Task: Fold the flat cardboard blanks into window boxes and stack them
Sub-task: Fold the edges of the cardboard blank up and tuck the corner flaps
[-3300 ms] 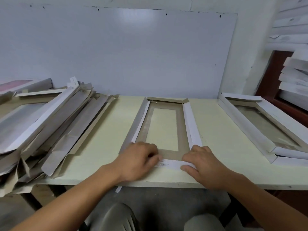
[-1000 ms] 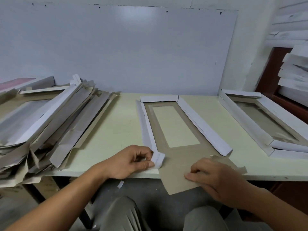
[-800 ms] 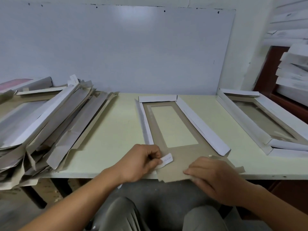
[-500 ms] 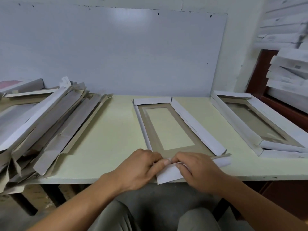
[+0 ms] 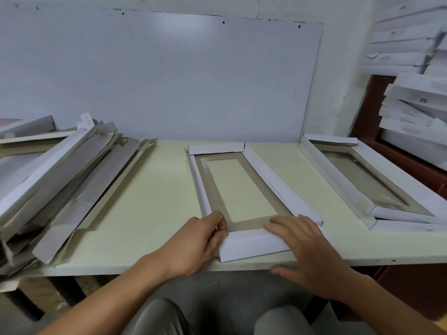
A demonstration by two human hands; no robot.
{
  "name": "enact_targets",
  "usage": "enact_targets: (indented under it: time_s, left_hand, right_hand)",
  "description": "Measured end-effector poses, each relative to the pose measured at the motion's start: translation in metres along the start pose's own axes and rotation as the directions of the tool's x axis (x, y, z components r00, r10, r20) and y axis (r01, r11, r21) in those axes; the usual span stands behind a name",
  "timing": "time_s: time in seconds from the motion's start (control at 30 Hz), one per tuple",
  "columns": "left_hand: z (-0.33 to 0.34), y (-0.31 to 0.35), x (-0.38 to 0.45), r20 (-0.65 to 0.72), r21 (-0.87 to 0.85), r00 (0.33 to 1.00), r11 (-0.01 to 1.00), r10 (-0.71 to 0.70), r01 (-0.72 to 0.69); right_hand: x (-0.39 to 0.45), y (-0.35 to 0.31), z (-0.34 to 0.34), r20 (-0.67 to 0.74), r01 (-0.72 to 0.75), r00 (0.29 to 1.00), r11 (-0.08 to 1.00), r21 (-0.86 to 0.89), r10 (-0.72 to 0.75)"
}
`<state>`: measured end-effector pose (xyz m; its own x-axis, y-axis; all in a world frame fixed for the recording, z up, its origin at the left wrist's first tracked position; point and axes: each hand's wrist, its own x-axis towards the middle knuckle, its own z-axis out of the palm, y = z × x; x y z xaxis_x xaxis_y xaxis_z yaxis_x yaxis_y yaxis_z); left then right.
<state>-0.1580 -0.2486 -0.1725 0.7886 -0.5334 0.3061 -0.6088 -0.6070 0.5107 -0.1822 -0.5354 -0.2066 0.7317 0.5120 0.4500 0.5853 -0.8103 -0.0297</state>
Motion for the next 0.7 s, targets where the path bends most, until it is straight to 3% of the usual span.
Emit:
enact_targets:
  time_s: [0.23,0.37,0.53,0.7]
  left_hand:
    - [0.0,0.002,0.017,0.074,-0.065,0.965,0.964,-0.252,0.256]
    - [0.004,0.005,0.021,0.137,-0.049,0.929,0.934,-0.345,0.354]
    - [-0.003,0.01,0.029,0.284,-0.23,0.871,0.853,-0.401,0.468]
    - [-0.004,0.016,0.035,0.4,-0.067,0.818,0.877,-0.413,0.475]
  right_hand:
    - [0.014,-0.007,0.006,-0.222,0.053,0.973,0.997,-0.06,-0.065]
    - [0.023,-0.011,0.007,-0.194,0.064,0.978,0.994,-0.087,-0.08]
    - [0.021,-0.014,0.009,-0.142,0.044,0.988,0.996,-0.073,-0.054]
    - [0.016,-0.015,0.017,-0.189,0.072,0.978,0.993,-0.097,-0.089]
